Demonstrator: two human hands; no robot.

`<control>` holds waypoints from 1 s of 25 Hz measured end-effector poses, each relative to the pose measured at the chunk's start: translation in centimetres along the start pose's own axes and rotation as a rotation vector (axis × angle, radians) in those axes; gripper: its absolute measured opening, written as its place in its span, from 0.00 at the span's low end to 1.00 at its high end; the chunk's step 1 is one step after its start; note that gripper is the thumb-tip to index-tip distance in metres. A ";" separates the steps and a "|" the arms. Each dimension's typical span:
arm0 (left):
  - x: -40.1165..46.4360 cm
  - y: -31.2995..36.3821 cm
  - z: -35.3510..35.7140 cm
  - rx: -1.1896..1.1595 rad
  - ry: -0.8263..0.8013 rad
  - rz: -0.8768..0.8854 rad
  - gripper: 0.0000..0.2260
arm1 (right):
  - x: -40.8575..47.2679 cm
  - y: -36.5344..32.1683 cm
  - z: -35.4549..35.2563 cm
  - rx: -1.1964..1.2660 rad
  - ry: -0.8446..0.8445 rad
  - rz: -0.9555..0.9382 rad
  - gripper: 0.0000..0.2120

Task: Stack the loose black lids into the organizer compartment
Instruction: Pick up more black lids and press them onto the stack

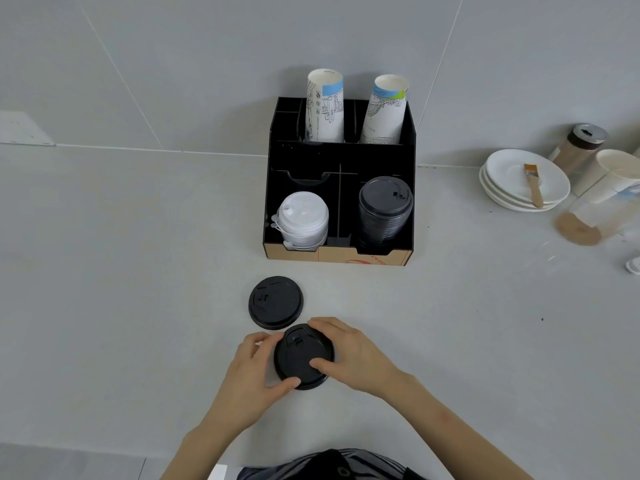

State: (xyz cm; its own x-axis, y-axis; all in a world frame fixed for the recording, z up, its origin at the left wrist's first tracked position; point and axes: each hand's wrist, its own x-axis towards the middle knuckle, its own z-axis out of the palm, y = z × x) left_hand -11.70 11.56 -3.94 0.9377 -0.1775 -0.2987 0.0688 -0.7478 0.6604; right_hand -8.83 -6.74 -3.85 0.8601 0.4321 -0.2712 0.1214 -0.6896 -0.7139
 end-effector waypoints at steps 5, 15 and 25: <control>0.8 0.9 0.6 0.107 -0.062 0.037 0.44 | -0.3 0.9 -0.1 0.011 0.071 0.020 0.25; 4.1 3.5 1.8 0.229 -0.130 0.142 0.37 | -2.0 2.9 -1.9 0.058 0.224 0.076 0.21; 5.1 3.3 1.2 0.209 -0.104 0.167 0.26 | -3.0 3.7 -2.1 0.049 0.298 0.155 0.22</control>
State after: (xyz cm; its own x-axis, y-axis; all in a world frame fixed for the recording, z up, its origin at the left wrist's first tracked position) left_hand -7.11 7.44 -4.06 0.8897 -0.3653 -0.2739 -0.1652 -0.8167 0.5529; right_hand -9.90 -11.80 -4.35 0.9743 0.1306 -0.1835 -0.0398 -0.7021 -0.7110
